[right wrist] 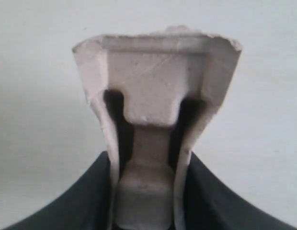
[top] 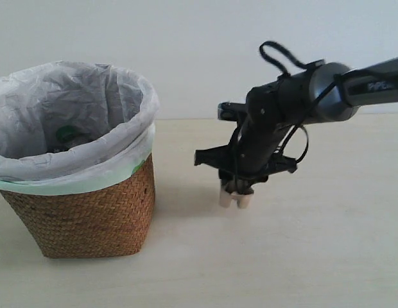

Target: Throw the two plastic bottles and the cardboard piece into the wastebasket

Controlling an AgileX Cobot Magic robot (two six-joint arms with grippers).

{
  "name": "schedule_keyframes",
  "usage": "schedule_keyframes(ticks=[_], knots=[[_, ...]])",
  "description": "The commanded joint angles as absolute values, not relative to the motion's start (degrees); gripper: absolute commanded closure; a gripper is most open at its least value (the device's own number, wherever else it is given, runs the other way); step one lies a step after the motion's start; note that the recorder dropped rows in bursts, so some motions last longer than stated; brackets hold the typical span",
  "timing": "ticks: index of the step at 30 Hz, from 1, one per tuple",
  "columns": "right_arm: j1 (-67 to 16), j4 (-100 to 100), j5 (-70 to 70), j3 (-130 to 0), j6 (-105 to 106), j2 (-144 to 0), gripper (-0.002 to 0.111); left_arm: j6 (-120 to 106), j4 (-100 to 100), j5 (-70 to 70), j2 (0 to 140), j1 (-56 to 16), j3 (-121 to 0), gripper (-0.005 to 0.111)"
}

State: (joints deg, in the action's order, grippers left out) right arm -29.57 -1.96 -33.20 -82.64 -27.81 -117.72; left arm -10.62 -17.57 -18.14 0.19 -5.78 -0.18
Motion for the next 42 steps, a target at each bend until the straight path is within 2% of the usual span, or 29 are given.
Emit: schedule_keyframes(ticks=[1,10,13,17,20,23,26,28,29,31,33,34,36,40,42], knots=[[-21.97,-5.58,-43.2,-82.59,-23.98,-106.18,0.108,-10.32,-17.78,-18.04,0.0,-5.59,0.0,0.103],[-4.61,-26.07,-65.69,-82.59,-23.8,-91.84,0.108,-10.32,-17.78,-18.04,0.0,-5.59,0.0,0.103],[-3.0,-26.46,-68.47,-82.59,-23.68,-91.97,0.108,-10.32,-17.78,-18.04,0.0,-5.59,0.0,0.103],[-3.3,-21.39,-60.99,-78.69,-24.31,-91.99,0.108,-10.32,-17.78,-18.04,0.0,-5.59,0.0,0.103],[-4.87,-9.78,-51.8,-75.97,-20.13,-92.36,0.108,-10.32,-17.78,-18.04,0.0,-5.59,0.0,0.103],[-10.01,8.31,-45.05,-76.63,-10.29,-93.28,0.108,-10.32,-17.78,-18.04,0.0,-5.59,0.0,0.103],[-18.94,31.11,-40.57,-81.73,3.76,-93.42,0.108,-10.32,-17.78,-18.04,0.0,-5.59,0.0,0.103],[-24.76,45.12,-39.87,-87.62,11.25,-93.54,0.099,-10.32,-17.78,-18.04,0.0,-5.59,0.0,0.103],[-27.77,49.23,-39.87,-91.52,12.97,-93.78,0.09,-10.32,-17.78,-18.04,0.0,-5.59,0.0,0.103],[-32.63,51.09,-40.0,-98.93,12.4,-94.43,0.063,-10.32,-17.78,-18.04,0.0,-5.59,0.0,0.103],[-36.48,50.71,-39.48,-105.8,7.72,-95.64,0.027,-10.32,-17.78,-18.04,0.0,-5.59,0.0,0.103],[-37.89,49.53,-39.48,-108.43,4.93,-96.55,0.017,-10.32,-17.78,-18.04,0.0,-5.59,0.0,0.103],[-39.51,41.74,-40.3,-112.21,-1.75,-98.04,0.017,-10.32,-17.78,-18.04,0.0,-5.59,0.0,0.103],[-39.0,20.32,-45.55,-114.04,-14.16,-99.53,0.037,-10.32,-17.78,-18.04,0.0,-5.59,0.0,0.103],[-38.24,12.49,-47.78,-113.92,-16.96,-99.53,0.041,-10.32,-17.78,-18.04,0.0,-5.59,0.0,0.103]])
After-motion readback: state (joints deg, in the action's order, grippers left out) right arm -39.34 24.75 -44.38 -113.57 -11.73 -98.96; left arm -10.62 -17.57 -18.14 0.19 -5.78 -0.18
